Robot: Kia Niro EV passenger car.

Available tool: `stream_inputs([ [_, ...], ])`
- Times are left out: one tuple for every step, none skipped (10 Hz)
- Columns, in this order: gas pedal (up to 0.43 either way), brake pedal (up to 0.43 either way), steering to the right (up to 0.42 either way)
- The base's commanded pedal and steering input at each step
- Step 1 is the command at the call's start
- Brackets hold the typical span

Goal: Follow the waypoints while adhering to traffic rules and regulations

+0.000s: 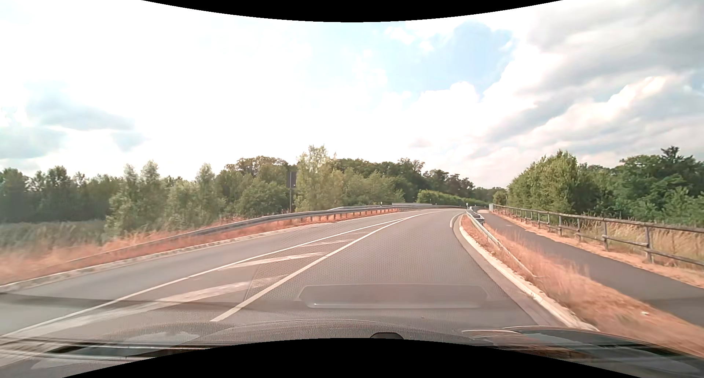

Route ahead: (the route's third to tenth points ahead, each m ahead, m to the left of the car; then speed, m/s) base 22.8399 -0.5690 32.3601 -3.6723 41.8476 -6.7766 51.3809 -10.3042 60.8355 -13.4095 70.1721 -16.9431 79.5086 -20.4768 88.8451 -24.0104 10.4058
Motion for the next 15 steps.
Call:
stream_inputs([
  [0.409, 0.000, 0.102],
  [0.421, 0.000, 0.098],
  [0.429, 0.000, 0.090],
  [0.441, 0.000, 0.079],
  [0.461, 0.000, 0.067],
  [0.461, 0.000, 0.063],
  [0.461, 0.000, 0.061],
  [0.461, 0.000, 0.060],
  [0.461, 0.000, 0.059],
  [0.469, 0.000, 0.055],
  [0.469, 0.000, 0.051],
  [0.469, 0.000, 0.048],
  [0.469, 0.000, 0.045],
  [0.469, 0.000, 0.040],
  [0.469, 0.000, 0.035],
])
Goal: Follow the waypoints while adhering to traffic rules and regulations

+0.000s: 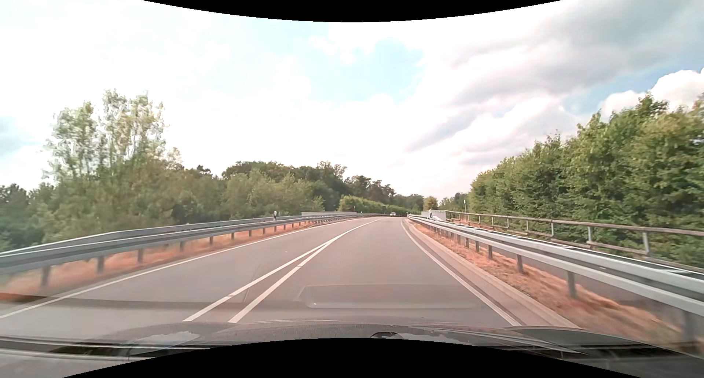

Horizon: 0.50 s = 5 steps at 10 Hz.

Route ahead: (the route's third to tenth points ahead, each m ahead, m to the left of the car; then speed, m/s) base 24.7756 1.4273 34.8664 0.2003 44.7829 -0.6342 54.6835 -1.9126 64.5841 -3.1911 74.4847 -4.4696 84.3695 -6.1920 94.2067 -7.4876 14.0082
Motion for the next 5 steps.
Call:
stream_inputs([
  [0.469, 0.000, 0.026],
  [0.469, 0.000, 0.024],
  [0.469, 0.000, 0.024],
  [0.469, 0.000, 0.023],
  [0.469, 0.000, 0.022],
])
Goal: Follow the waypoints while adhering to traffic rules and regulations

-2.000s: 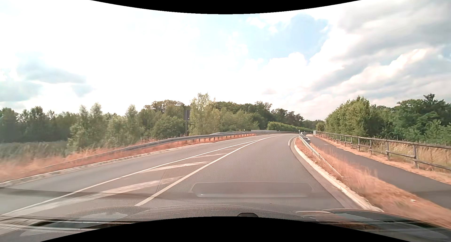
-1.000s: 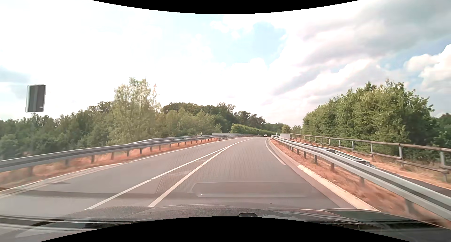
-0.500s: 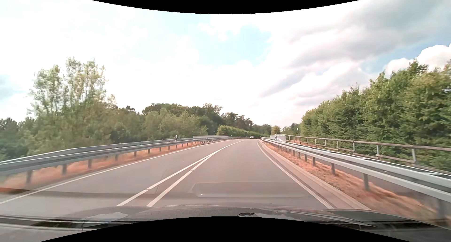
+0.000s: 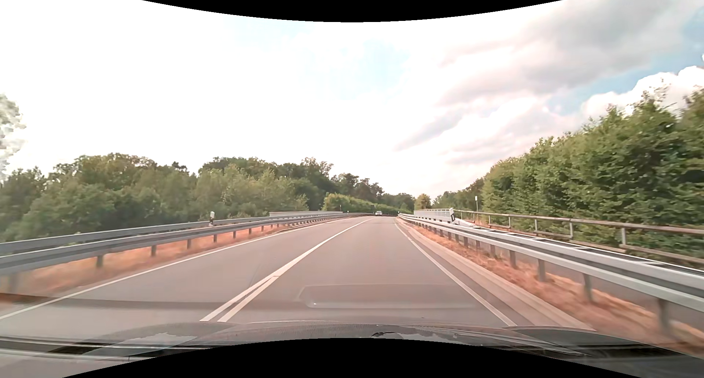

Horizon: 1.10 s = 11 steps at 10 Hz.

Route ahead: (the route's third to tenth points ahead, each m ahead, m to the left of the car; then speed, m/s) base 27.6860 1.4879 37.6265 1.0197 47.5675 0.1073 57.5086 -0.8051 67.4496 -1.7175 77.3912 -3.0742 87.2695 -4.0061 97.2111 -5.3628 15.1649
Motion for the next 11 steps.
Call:
stream_inputs([
  [0.469, 0.000, 0.022],
  [0.469, 0.000, 0.020],
  [0.469, 0.000, 0.018],
  [0.469, 0.000, 0.017],
  [0.469, 0.000, 0.016],
  [0.469, 0.000, 0.013],
  [0.469, 0.000, 0.011],
  [0.469, 0.000, 0.010],
  [0.469, 0.000, 0.009],
  [0.461, 0.000, 0.008],
  [0.398, 0.000, 0.009],
])
